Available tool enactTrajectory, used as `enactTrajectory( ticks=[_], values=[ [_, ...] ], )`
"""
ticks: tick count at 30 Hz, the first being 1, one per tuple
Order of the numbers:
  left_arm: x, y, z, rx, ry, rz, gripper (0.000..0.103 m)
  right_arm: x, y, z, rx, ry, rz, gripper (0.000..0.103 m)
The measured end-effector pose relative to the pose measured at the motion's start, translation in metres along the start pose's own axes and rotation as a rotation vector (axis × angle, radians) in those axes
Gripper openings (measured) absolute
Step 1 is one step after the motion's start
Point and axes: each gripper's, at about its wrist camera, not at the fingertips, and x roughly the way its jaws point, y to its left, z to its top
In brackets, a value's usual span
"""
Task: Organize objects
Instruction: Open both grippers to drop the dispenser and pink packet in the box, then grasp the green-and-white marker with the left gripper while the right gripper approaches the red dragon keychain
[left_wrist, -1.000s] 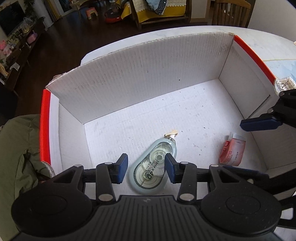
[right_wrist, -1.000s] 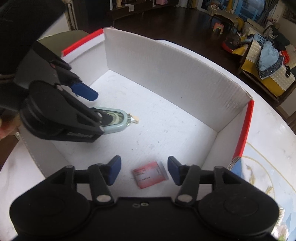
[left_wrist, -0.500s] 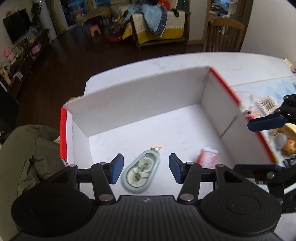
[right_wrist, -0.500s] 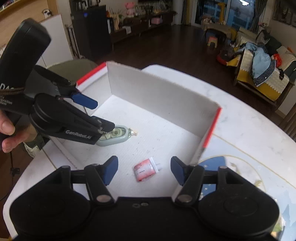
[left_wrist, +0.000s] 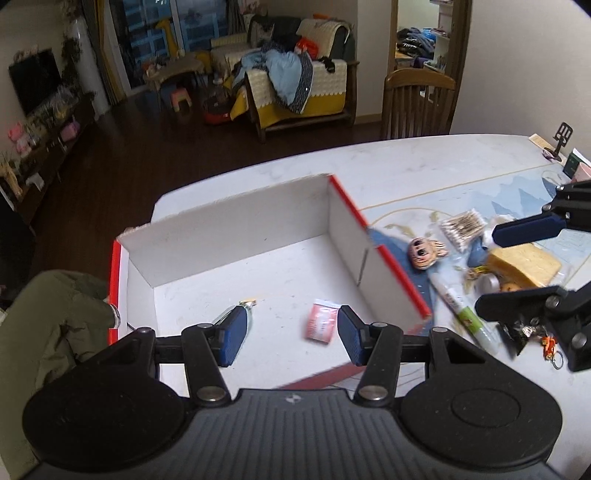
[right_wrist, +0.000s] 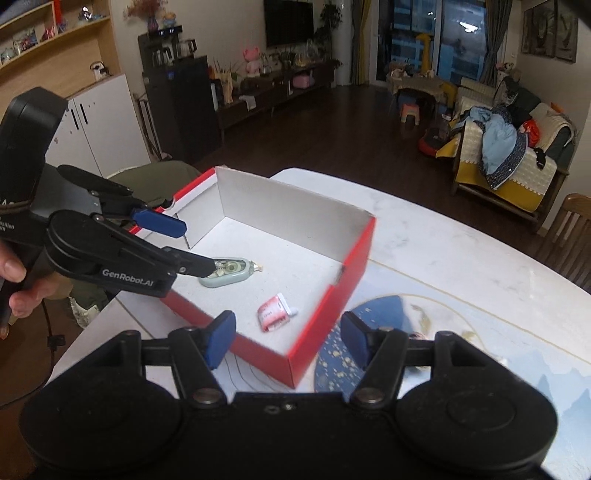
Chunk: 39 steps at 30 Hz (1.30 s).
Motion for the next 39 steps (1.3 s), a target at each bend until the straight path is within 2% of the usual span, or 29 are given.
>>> enactTrajectory(
  ticks=[3, 10, 13, 17, 22, 23, 24, 25, 32, 34, 36, 39],
  values=[
    [-0.015, -0.019, -0.002, 0.017, -0.027, 0.014, 0.061, -0.018, -0.006, -0.011, 0.006, -0.024, -0.002, 0.063],
    [-0.036, -0.068, -0.012, 0.039, -0.055, -0.012, 0.062, -0.056, -0.022, -0.043, 0.005, -0.062, -0.025, 0.065],
    [-0.037, -0.092, -0.019, 0.054, -0.060, -0.007, 0.066, -0.070, -0.032, -0.061, 0.014, -0.072, -0.051, 0.078],
    [-0.029, -0.122, -0.030, 0.058, -0.046, -0.023, 0.066, -0.080, -0.047, -0.083, 0.049, -0.062, -0.078, 0.081],
    [-0.014, -0.156, -0.043, 0.049, -0.020, -0.037, 0.066, -0.081, -0.062, -0.117, 0.083, -0.032, -0.127, 0.089],
    [-0.011, -0.162, -0.044, 0.049, -0.015, -0.039, 0.070, -0.081, -0.065, -0.124, 0.089, -0.025, -0.139, 0.090],
    [-0.007, -0.167, -0.046, 0.048, -0.011, -0.039, 0.078, -0.081, -0.068, -0.131, 0.092, -0.020, -0.150, 0.091],
    [-0.004, -0.172, -0.047, 0.044, -0.012, -0.037, 0.080, -0.081, -0.071, -0.138, 0.098, -0.013, -0.162, 0.095],
    [0.024, -0.196, -0.053, 0.020, 0.026, -0.029, 0.080, -0.071, -0.084, -0.182, 0.119, 0.041, -0.208, 0.097],
    [0.034, -0.198, -0.054, 0.006, 0.041, -0.032, 0.087, -0.064, -0.086, -0.192, 0.123, 0.061, -0.219, 0.097],
    [0.044, -0.198, -0.054, -0.026, 0.057, -0.041, 0.100, -0.056, -0.088, -0.201, 0.133, 0.082, -0.225, 0.097],
    [0.056, -0.201, -0.055, -0.057, 0.066, -0.049, 0.101, -0.045, -0.092, -0.213, 0.136, 0.100, -0.230, 0.097]
  ],
)
